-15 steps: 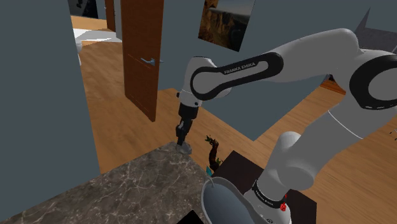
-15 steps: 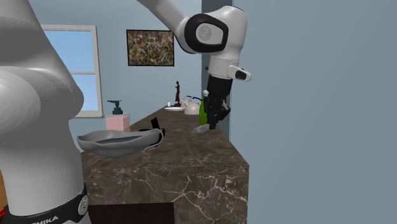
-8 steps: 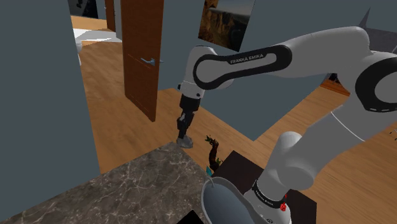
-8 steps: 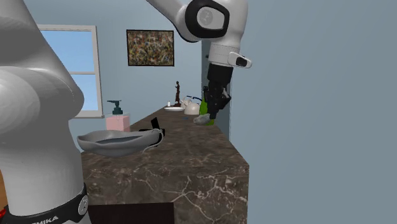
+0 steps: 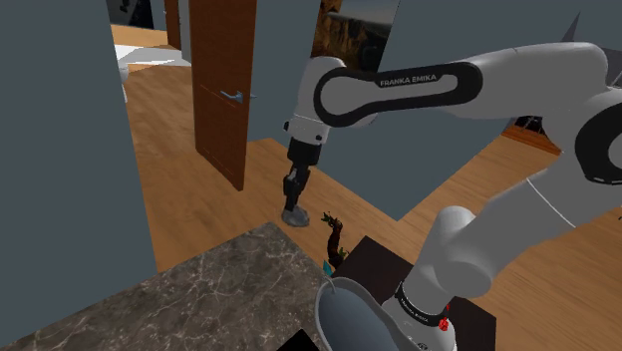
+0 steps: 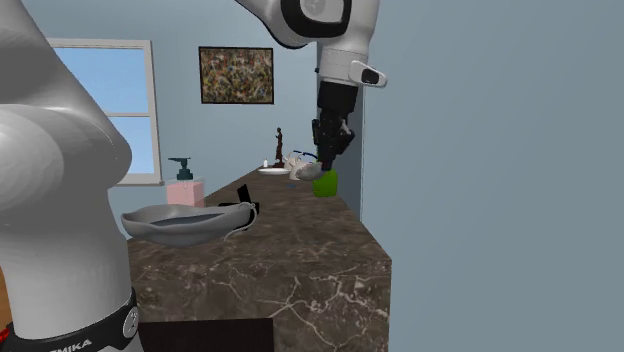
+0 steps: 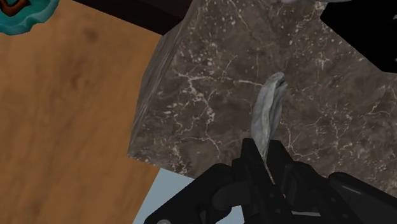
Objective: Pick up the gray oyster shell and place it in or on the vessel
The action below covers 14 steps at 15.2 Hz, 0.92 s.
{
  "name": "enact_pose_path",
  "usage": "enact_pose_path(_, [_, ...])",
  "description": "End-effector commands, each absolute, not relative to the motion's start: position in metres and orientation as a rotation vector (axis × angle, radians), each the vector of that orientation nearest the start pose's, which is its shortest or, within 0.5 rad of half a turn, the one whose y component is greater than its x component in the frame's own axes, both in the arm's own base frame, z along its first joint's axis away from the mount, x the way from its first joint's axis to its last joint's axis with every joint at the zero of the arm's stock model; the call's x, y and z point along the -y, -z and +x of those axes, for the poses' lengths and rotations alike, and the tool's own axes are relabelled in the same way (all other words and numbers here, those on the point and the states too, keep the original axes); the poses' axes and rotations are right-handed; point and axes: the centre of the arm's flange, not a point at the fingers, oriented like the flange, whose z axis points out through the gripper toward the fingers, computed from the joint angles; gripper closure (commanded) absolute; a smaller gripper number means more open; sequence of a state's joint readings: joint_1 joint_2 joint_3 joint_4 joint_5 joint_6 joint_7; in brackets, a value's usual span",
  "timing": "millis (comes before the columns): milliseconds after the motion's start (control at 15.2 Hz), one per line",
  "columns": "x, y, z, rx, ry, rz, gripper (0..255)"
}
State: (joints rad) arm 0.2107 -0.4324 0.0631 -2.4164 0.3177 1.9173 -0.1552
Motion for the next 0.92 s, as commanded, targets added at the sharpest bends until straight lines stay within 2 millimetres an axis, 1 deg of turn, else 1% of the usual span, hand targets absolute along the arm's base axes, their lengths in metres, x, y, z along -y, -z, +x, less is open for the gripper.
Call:
enact_pose_path(0, [-0.139,-0.467,0.366,0.435,-0.116,-2.842,255])
enact_pose_path(858, [-0.187,-0.471,0.201,0.435,-0.116,-2.842,255])
